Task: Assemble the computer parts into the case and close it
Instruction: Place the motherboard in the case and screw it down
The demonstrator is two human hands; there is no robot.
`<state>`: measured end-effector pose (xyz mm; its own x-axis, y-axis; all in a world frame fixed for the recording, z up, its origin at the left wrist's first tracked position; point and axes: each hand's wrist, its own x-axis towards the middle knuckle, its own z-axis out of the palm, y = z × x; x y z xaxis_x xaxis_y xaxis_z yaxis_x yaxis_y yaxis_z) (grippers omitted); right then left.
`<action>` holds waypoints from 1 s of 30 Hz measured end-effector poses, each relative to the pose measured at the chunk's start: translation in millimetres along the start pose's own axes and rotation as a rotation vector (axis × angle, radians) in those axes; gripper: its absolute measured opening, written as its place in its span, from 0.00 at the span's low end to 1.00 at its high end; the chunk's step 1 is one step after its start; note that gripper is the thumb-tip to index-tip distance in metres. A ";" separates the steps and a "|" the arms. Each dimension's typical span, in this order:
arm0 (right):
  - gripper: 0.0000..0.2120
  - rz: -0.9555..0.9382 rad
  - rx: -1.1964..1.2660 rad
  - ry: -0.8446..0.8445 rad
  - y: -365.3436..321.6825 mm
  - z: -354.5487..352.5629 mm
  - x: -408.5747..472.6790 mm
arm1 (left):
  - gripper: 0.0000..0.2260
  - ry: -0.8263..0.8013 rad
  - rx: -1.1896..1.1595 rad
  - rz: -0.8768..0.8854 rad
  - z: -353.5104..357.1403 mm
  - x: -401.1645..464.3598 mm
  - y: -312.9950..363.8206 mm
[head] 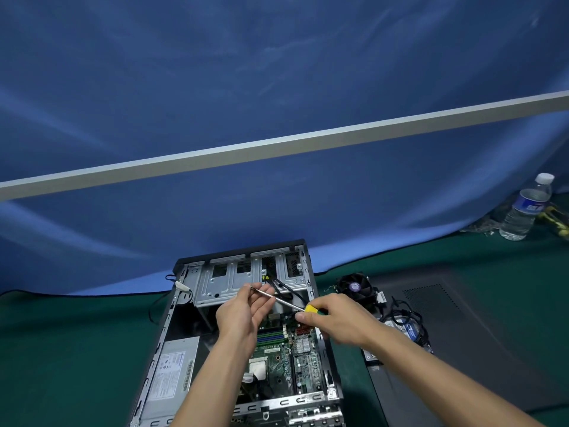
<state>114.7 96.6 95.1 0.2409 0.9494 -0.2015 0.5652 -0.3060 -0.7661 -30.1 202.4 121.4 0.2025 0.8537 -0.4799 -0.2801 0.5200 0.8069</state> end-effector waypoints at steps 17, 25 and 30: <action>0.20 0.161 -0.144 -0.150 -97.4 13.6 56.4 | 0.11 -0.033 -0.069 -0.074 -57.8 50.0 39.5; 0.16 0.376 0.254 -0.323 -127.7 11.5 60.3 | 0.12 0.040 -0.129 -0.125 -84.0 67.3 44.8; 0.17 0.314 0.667 0.017 -125.0 13.0 65.9 | 0.10 0.122 -0.236 -0.222 -91.8 80.7 45.6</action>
<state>49.6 198.4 169.6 0.3276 0.8212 -0.4673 -0.1312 -0.4503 -0.8832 -112.6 297.6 87.9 0.1729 0.7088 -0.6839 -0.4539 0.6735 0.5833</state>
